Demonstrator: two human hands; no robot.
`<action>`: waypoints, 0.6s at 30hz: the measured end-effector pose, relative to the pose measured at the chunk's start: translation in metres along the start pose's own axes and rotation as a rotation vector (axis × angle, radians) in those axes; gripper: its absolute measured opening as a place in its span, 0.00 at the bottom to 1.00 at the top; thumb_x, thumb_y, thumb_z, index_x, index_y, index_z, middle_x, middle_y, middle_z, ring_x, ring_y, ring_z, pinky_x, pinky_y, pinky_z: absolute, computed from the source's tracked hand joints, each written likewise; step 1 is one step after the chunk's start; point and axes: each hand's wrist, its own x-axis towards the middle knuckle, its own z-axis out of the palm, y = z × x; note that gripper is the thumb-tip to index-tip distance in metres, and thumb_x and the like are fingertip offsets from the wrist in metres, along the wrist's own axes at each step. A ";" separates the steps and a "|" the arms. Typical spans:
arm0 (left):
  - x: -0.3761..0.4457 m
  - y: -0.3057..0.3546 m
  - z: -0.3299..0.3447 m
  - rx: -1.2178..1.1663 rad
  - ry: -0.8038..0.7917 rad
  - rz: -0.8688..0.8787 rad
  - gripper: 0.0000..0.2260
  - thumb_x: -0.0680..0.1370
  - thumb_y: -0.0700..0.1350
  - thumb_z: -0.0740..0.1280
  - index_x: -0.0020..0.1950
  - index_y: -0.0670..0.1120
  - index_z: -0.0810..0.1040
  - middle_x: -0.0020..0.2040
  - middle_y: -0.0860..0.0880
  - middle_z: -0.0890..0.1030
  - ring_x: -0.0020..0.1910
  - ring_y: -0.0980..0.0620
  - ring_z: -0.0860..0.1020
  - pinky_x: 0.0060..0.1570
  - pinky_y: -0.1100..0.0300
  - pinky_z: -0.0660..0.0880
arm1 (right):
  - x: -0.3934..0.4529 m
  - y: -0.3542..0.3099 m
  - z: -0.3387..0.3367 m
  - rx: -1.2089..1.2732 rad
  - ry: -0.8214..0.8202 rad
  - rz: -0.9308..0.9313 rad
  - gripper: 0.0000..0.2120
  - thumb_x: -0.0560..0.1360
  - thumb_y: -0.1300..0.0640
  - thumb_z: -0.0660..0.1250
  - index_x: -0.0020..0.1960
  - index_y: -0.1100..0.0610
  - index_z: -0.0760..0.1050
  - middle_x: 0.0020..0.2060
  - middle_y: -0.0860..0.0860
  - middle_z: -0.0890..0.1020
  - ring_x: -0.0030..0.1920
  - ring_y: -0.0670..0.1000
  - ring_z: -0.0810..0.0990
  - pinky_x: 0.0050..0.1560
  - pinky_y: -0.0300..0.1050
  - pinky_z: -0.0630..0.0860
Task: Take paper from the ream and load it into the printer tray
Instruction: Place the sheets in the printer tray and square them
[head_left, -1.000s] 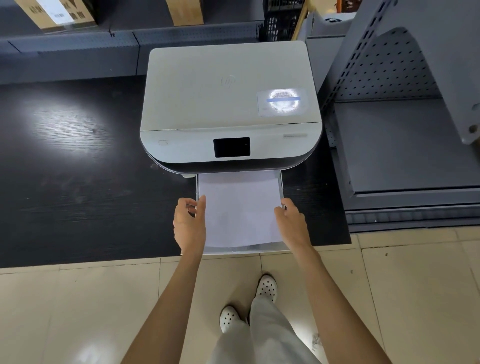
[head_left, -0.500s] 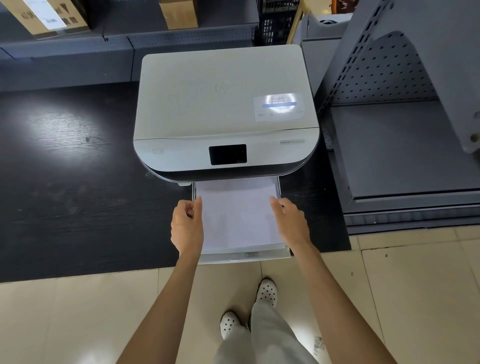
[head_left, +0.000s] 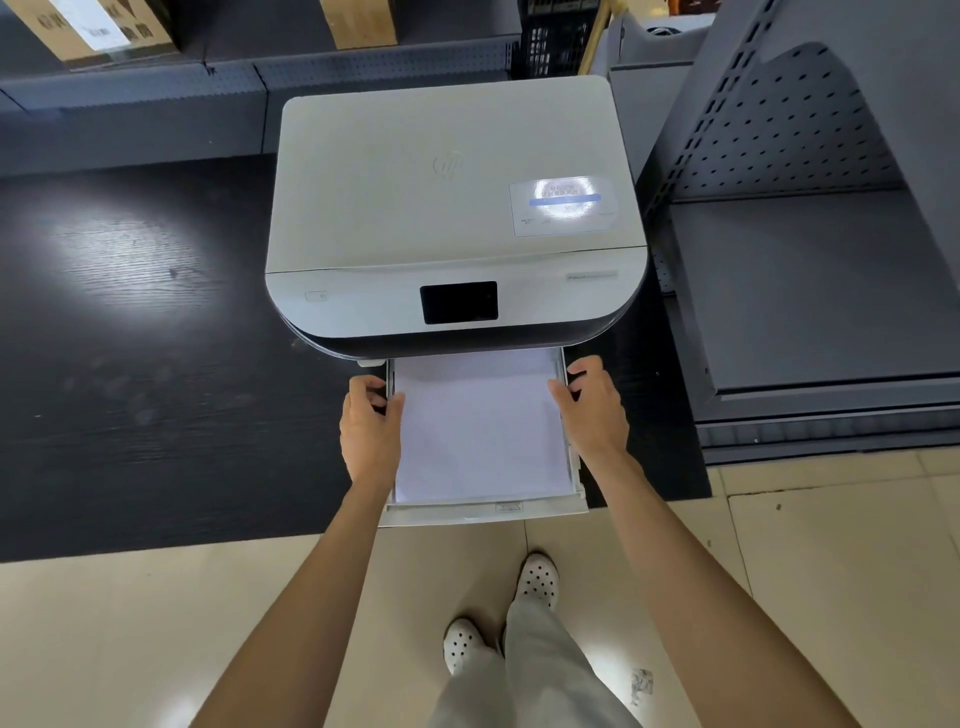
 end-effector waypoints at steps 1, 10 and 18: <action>0.001 -0.001 0.000 -0.004 0.003 0.003 0.09 0.80 0.46 0.68 0.58 0.47 0.73 0.48 0.46 0.78 0.45 0.45 0.79 0.37 0.55 0.75 | 0.002 0.002 0.001 -0.001 0.003 0.005 0.14 0.79 0.50 0.66 0.60 0.55 0.70 0.50 0.51 0.79 0.45 0.51 0.78 0.40 0.48 0.74; -0.003 -0.005 0.000 0.022 0.018 0.024 0.04 0.81 0.43 0.66 0.53 0.45 0.73 0.47 0.44 0.79 0.44 0.46 0.78 0.44 0.50 0.78 | 0.005 0.006 0.003 -0.075 0.020 -0.024 0.04 0.80 0.56 0.64 0.52 0.56 0.71 0.45 0.52 0.78 0.41 0.51 0.79 0.39 0.48 0.78; -0.008 -0.008 -0.003 0.012 0.010 0.001 0.04 0.81 0.44 0.66 0.50 0.45 0.74 0.44 0.45 0.80 0.42 0.45 0.80 0.43 0.47 0.80 | 0.002 0.008 0.000 -0.162 0.020 -0.061 0.06 0.80 0.55 0.64 0.50 0.57 0.71 0.41 0.52 0.78 0.38 0.52 0.78 0.34 0.45 0.73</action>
